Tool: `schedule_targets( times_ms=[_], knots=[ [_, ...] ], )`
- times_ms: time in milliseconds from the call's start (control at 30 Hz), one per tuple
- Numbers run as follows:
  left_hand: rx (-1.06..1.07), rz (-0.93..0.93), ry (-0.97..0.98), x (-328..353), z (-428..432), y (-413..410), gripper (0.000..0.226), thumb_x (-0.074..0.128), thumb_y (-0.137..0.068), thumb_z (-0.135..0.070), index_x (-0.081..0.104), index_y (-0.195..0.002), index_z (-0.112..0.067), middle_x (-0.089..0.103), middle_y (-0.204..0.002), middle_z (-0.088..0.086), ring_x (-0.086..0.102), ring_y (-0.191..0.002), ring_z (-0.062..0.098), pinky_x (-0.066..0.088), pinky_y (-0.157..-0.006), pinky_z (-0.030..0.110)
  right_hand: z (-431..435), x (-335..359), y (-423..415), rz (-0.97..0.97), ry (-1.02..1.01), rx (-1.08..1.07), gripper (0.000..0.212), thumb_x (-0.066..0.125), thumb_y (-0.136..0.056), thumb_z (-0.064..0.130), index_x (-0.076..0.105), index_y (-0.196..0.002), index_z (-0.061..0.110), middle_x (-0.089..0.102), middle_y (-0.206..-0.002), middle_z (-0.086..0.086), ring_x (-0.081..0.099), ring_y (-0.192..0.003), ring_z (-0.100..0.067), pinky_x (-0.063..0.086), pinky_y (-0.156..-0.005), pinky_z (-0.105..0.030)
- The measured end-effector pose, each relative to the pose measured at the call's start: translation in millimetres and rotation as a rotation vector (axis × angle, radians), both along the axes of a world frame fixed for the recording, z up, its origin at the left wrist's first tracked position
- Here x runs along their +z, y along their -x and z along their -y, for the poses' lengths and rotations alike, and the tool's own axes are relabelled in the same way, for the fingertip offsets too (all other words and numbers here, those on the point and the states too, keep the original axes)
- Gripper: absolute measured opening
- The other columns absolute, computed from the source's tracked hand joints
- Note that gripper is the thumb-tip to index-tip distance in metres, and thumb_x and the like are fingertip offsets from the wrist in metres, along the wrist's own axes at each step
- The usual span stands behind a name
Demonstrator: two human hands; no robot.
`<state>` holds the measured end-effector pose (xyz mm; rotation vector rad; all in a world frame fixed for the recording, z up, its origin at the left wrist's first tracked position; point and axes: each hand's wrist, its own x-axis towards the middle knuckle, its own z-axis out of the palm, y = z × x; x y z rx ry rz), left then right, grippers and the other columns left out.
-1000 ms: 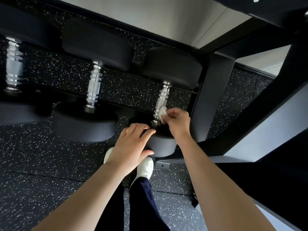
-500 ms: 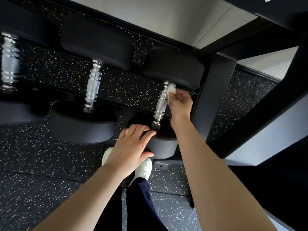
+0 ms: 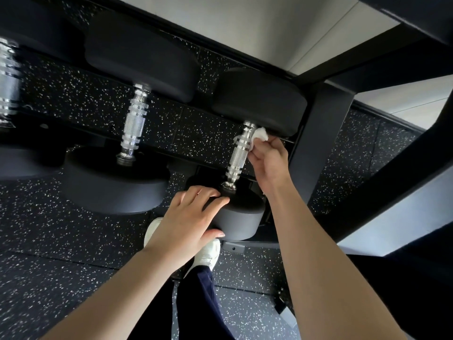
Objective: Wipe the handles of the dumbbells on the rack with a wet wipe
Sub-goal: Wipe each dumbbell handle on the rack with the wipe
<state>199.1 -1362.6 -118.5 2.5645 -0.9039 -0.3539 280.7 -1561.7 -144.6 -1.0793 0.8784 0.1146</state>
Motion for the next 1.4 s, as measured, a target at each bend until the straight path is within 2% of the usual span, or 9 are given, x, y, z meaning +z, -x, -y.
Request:
schedule_targets(
  times_ms=[167,333,600,800,900,1033,1133,1200,1400],
  knots=[
    [0.000,0.001,-0.005,0.4,0.0,-0.4,0.068,0.074,-0.066,-0.049,0.053,-0.124,-0.018,0.056,-0.117,0.003,0.049,-0.109,0.025,0.043,-0.085,0.040,1.7,-1.1,4.2,0.045,-0.120,-0.017,0.009,0.057,-0.092,0.015,0.052,-0.085,0.011,0.063,-0.102,-0.014,0.060,-0.105,-0.032,0.048,-0.097,-0.045],
    [0.000,-0.001,-0.001,-0.8,0.2,-0.2,0.070,0.077,-0.065,-0.048,0.052,-0.123,-0.019,0.056,-0.116,0.002,0.048,-0.109,0.024,0.040,-0.086,0.038,1.4,-7.9,-0.5,0.053,-0.032,-0.047,0.010,0.060,-0.089,0.008,0.055,-0.081,0.010,0.063,-0.088,-0.010,0.062,-0.087,-0.023,0.052,-0.090,-0.038],
    [-0.006,-0.005,-0.013,-2.7,-0.4,0.7,0.066,0.071,-0.069,-0.049,0.055,-0.124,-0.018,0.055,-0.118,0.002,0.047,-0.111,0.024,0.039,-0.087,0.038,4.7,-16.1,-9.2,0.061,-0.189,-0.099,0.013,0.055,-0.089,-0.002,0.057,-0.085,0.011,0.060,-0.085,-0.003,0.060,-0.083,-0.017,0.047,-0.094,-0.035],
    [-0.001,-0.006,-0.005,-4.0,-0.8,1.6,0.065,0.066,-0.070,-0.050,0.055,-0.125,-0.018,0.055,-0.119,0.003,0.047,-0.111,0.024,0.036,-0.087,0.037,9.9,-25.4,9.1,0.010,-0.212,0.080,0.007,0.052,-0.091,0.001,0.048,-0.096,0.005,0.056,-0.109,-0.027,0.056,-0.106,-0.036,0.046,-0.100,-0.042],
    [0.001,-0.008,-0.007,-3.3,-0.2,1.1,0.064,0.063,-0.070,-0.050,0.056,-0.125,-0.017,0.055,-0.118,0.003,0.047,-0.111,0.024,0.037,-0.087,0.038,8.4,-24.1,22.5,-0.032,-0.246,0.098,0.013,0.048,-0.091,-0.003,0.046,-0.084,0.007,0.065,-0.096,-0.020,0.064,-0.094,-0.031,0.055,-0.086,-0.037],
    [0.007,-0.009,0.004,-3.6,0.3,1.2,0.064,0.063,-0.069,-0.050,0.056,-0.124,-0.017,0.055,-0.117,0.003,0.047,-0.110,0.024,0.041,-0.085,0.039,9.8,-23.1,35.9,-0.117,-0.254,0.184,0.018,0.048,-0.090,-0.007,0.045,-0.083,0.009,0.061,-0.090,-0.014,0.059,-0.093,-0.031,0.049,-0.095,-0.043],
    [0.011,-0.008,0.017,-4.9,0.0,1.0,0.065,0.066,-0.068,-0.049,0.054,-0.124,-0.018,0.055,-0.117,0.003,0.046,-0.110,0.025,0.039,-0.086,0.039,13.0,-14.0,35.7,-0.181,-0.154,0.301,0.020,0.046,-0.090,-0.009,0.044,-0.082,0.008,0.059,-0.074,-0.007,0.059,-0.076,-0.024,0.053,-0.087,-0.038],
    [0.014,-0.011,0.025,-5.5,-0.3,0.9,0.067,0.070,-0.067,-0.048,0.052,-0.124,-0.019,0.055,-0.117,0.004,0.046,-0.110,0.025,0.037,-0.086,0.039,12.3,-5.7,36.7,-0.227,-0.052,0.433,0.019,0.047,-0.089,-0.011,0.044,-0.082,0.007,0.060,-0.077,-0.010,0.065,-0.067,-0.021,0.056,-0.077,-0.030],
    [0.037,-0.024,0.042,-3.9,0.5,1.6,0.069,0.078,-0.064,-0.046,0.052,-0.122,-0.019,0.055,-0.116,0.003,0.048,-0.109,0.025,0.038,-0.085,0.039,3.3,5.8,42.7,-0.198,0.321,0.647,0.019,0.062,-0.083,-0.005,0.051,-0.076,0.008,0.064,-0.078,-0.013,0.063,-0.064,-0.013,0.051,-0.071,-0.019]
  ],
)
